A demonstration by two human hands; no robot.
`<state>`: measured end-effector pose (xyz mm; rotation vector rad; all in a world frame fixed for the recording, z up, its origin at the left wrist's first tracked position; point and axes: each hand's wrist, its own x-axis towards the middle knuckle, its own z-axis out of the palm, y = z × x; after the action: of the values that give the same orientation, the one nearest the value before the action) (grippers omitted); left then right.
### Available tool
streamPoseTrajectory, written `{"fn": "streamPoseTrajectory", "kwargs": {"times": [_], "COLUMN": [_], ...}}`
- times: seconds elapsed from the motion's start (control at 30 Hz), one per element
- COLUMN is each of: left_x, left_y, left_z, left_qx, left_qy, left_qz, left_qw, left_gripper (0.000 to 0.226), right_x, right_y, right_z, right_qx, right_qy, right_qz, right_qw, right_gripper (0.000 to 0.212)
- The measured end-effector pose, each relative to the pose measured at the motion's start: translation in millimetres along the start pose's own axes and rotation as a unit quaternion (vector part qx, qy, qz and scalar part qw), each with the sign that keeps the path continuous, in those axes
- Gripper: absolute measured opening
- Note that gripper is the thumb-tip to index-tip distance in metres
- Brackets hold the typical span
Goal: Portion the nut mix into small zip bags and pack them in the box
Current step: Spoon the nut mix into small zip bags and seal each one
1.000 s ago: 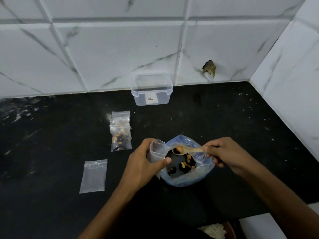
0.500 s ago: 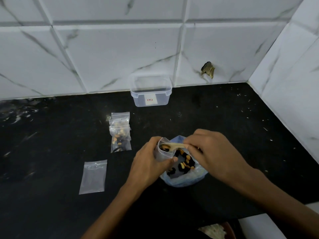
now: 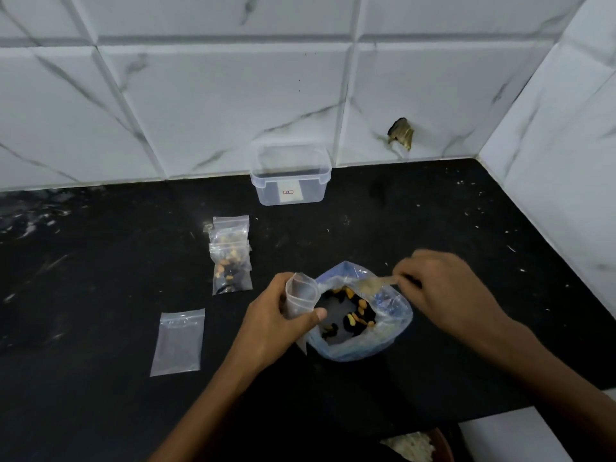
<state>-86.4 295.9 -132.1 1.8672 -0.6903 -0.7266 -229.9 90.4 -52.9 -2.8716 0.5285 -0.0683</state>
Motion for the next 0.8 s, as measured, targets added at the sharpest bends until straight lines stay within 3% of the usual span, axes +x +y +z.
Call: {"fn": "streamPoseTrajectory", "kwargs": {"times": [0.17, 0.3, 0.4, 0.47, 0.63, 0.8], "left_x": [-4, -4, -2, -2, -1, -2], "left_y": [-10, -16, -16, -17, -21, -21], "left_z": [-3, 0, 1, 1, 3, 3], "left_qx": [-0.001, 0.01, 0.011, 0.01, 0.008, 0.01], "left_qy": [-0.04, -0.049, -0.058, -0.068, -0.078, -0.073], "left_qz": [0.003, 0.011, 0.008, 0.006, 0.003, -0.001], "left_qw": [0.999, 0.999, 0.998, 0.998, 0.997, 0.997], "left_gripper": [0.047, 0.051, 0.05, 0.052, 0.057, 0.057], "right_x": [-5, 2, 3, 3, 5, 0], "right_y": [-7, -13, -10, -3, 5, 5], "right_z": [34, 52, 62, 65, 69, 70], "right_qx": [-0.113, -0.118, -0.051, -0.025, 0.021, 0.085], "right_qy": [-0.14, -0.21, -0.149, -0.102, -0.098, -0.088], "right_qz": [-0.02, -0.029, 0.033, 0.064, 0.089, 0.111], "right_qw": [0.984, 0.97, 0.987, 0.992, 0.991, 0.986], "right_gripper": [0.023, 0.03, 0.017, 0.02, 0.02, 0.039]}}
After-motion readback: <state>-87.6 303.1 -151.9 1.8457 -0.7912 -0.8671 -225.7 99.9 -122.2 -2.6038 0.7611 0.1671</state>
